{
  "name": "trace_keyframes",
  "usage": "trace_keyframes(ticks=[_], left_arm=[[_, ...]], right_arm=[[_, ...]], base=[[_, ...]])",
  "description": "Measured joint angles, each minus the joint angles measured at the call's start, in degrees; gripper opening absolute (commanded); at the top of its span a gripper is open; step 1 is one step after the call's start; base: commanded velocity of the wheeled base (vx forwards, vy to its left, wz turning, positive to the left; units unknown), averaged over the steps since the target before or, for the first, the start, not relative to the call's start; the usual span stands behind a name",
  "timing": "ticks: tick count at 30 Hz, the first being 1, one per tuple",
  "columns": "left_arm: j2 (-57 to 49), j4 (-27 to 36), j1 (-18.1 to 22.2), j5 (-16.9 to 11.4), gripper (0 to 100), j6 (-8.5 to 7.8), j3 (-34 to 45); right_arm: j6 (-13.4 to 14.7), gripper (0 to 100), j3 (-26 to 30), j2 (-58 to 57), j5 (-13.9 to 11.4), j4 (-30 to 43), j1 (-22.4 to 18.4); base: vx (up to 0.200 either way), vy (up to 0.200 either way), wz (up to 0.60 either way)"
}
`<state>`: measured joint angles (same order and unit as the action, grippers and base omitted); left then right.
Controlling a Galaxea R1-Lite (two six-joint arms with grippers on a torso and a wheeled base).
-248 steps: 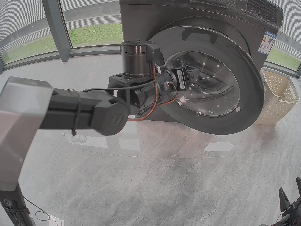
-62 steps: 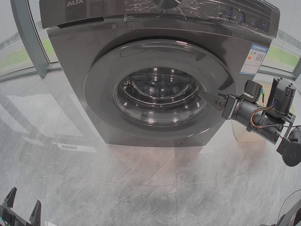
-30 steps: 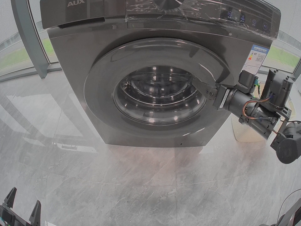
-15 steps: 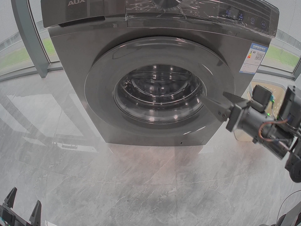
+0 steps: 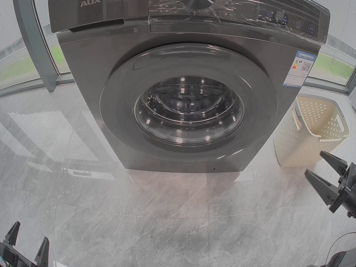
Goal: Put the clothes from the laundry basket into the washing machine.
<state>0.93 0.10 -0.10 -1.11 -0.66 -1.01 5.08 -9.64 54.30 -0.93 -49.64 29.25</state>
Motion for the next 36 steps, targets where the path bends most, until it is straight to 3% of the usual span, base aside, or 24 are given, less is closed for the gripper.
trace_keyframes(ticks=[9,14,21,30,36], left_arm=[[0.0,0.0,0.0,0.0,100,-0.02,0.0],[0.0,0.0,0.0,0.0,100,0.0,0.0],[0.0,0.0,0.0,0.0,100,-0.02,0.0],[0.0,0.0,-0.1,0.0,100,-0.05,0.0],[0.0,0.0,0.0,0.0,100,-0.05,0.0]], right_arm=[[-1.8,100,2.2,-16.5,0.0,12.1,-14.7],[-2.2,100,3.1,-26.1,-0.2,17.9,-20.0],[-3.1,100,6.6,-36.8,-0.5,24.3,-23.8],[-3.4,100,8.5,-49.5,-2.5,41.1,-28.1],[-3.0,100,8.6,-52.4,1.5,46.6,-29.4]], base=[[0.0,0.0,0.0],[0.0,0.0,0.0],[0.0,0.0,0.0],[0.0,0.0,0.0],[0.0,0.0,0.0]])
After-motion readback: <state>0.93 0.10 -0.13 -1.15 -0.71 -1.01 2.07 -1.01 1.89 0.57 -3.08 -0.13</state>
